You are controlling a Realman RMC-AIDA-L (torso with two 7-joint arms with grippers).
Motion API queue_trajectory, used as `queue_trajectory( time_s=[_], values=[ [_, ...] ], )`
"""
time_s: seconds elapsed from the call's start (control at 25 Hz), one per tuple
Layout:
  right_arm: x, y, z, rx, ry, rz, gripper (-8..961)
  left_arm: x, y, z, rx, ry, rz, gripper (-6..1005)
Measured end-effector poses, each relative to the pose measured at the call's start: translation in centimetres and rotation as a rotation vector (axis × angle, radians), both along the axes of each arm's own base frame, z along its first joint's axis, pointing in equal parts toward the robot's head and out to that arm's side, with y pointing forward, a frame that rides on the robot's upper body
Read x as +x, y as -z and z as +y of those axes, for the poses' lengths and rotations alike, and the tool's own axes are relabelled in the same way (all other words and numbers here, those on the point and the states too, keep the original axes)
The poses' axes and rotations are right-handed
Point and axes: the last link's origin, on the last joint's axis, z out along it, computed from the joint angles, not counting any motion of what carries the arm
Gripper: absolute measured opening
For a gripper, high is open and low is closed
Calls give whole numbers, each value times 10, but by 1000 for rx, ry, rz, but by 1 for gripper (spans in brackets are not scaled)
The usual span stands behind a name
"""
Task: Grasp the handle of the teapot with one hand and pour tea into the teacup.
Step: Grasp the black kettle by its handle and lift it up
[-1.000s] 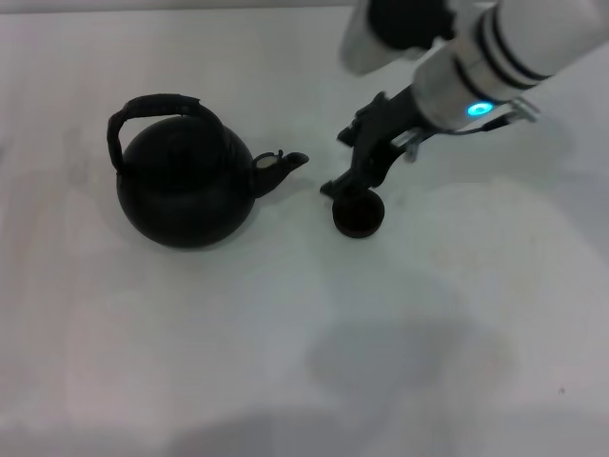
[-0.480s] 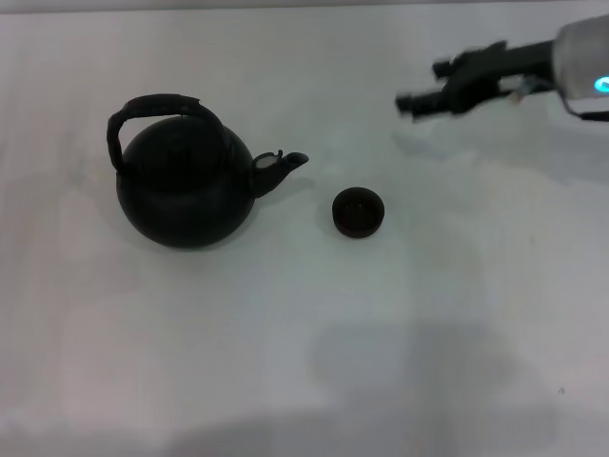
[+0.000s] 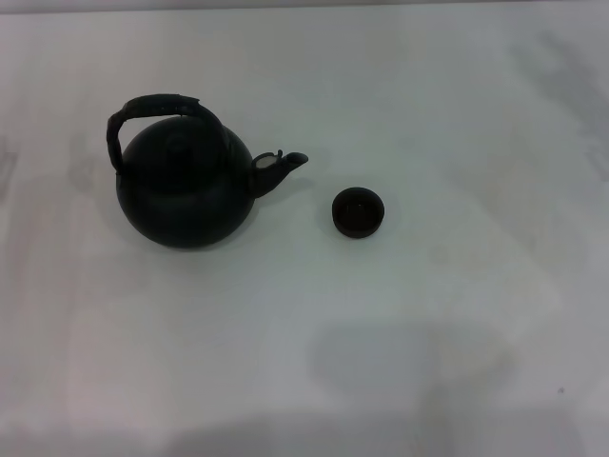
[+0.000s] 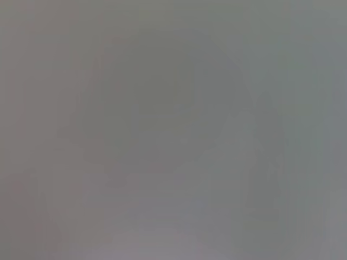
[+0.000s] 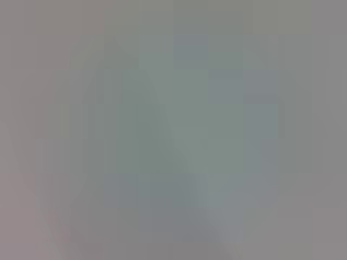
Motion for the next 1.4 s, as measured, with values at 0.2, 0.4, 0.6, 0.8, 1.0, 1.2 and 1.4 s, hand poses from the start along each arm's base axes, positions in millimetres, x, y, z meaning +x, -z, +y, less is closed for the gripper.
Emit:
queue_trajectory(
  time_s=[0.2,0.4,0.6,0.8,1.0,1.2,1.4],
  values=[
    [27,-7,-18,197,107,12,825,3,5,-2,-32,25,13,871],
    [36,2,-17,267,165,-213,825,5,8,-9,-61,60,31,871],
    [36,16,-2,245,219,-357,825,1,12,-26,-86,59,15,872],
    [37,23,13,199,272,-392,824,1,22,-43,-138,83,11,872],
    [38,21,19,191,297,-404,824,1,33,-55,-210,94,17,872],
    [42,18,21,200,332,-387,824,9,39,-58,-255,159,28,873],
    [44,17,20,200,344,-384,825,22,47,-52,-319,250,49,873]
  ],
)
